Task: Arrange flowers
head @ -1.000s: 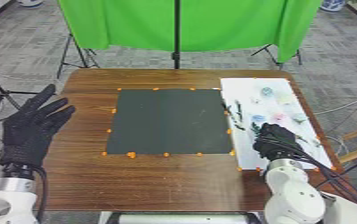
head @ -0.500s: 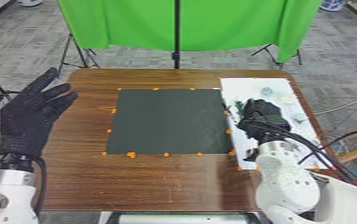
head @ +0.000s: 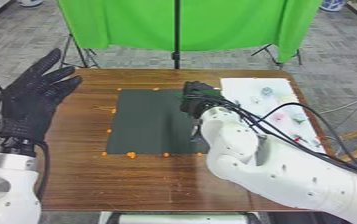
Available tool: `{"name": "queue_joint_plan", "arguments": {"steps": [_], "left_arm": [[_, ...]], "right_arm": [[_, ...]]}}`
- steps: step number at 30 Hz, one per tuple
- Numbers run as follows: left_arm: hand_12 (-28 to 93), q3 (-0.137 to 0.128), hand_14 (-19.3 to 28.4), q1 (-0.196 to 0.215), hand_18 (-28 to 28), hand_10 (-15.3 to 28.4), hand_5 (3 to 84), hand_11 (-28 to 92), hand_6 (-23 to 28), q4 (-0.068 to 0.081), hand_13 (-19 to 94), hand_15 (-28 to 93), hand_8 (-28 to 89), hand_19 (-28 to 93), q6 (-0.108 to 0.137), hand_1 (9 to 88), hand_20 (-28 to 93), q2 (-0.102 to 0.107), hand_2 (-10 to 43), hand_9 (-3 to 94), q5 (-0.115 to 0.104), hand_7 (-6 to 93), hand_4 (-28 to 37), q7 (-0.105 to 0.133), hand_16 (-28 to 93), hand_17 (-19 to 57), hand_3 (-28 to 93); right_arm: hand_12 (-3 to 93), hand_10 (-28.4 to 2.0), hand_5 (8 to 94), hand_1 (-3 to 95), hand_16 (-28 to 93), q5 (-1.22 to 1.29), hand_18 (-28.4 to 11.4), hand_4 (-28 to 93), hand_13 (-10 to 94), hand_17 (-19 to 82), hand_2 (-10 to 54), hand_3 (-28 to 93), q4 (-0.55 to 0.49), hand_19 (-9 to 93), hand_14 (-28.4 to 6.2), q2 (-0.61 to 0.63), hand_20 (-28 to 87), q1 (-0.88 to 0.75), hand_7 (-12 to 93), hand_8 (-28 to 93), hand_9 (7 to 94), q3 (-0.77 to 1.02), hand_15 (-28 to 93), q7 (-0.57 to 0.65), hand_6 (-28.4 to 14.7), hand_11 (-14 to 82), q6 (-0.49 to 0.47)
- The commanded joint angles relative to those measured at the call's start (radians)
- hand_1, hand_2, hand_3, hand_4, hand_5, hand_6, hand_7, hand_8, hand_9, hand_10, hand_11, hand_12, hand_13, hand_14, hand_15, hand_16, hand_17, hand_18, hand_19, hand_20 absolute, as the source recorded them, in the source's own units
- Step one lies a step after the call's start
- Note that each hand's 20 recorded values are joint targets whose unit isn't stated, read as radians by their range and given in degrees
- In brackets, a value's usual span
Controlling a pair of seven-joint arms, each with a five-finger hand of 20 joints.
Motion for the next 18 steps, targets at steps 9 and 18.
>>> {"name": "queue_joint_plan", "arguments": {"steps": [9, 18], "left_arm": [[11, 0.146, 25.7, -0.235, 20.9, 18.8, 33.2, 26, 7.2, 0.05, 23, 46, -8, 51, -0.046, 20.8, 8, 0.09, 7.4, 30.6, 0.003, 11.1, -28.3, 0.015, -8, -8.8, 78], [11, 0.204, 25.7, -0.306, 21.0, 18.7, 33.2, 26, 7.2, 0.061, 23, 47, -8, 51, -0.046, 20.8, 8, 0.114, 7.3, 30.7, -0.01, 11.1, -28.3, 0.046, -8, -8.8, 78]], "right_arm": [[21.2, -11.2, 83.2, 52.3, 21, 0.231, -19.0, -21, 90, 59, -7.6, 76, 0.197, 93, -7.6, -0.279, 52, 0.175, 31, 25, 93.4, -0.18, 65, 0.1, -5.4, 43.2, -0.002], [21.3, -11.0, 82.5, 52.1, 21, 0.281, -19.2, -21, 90, 58, -7.0, 76, 0.222, 93, -7.5, -0.311, 51, 0.154, 32, 24, 92.9, -0.169, 64, 0.137, -5.0, 43.3, -0.07]]}}
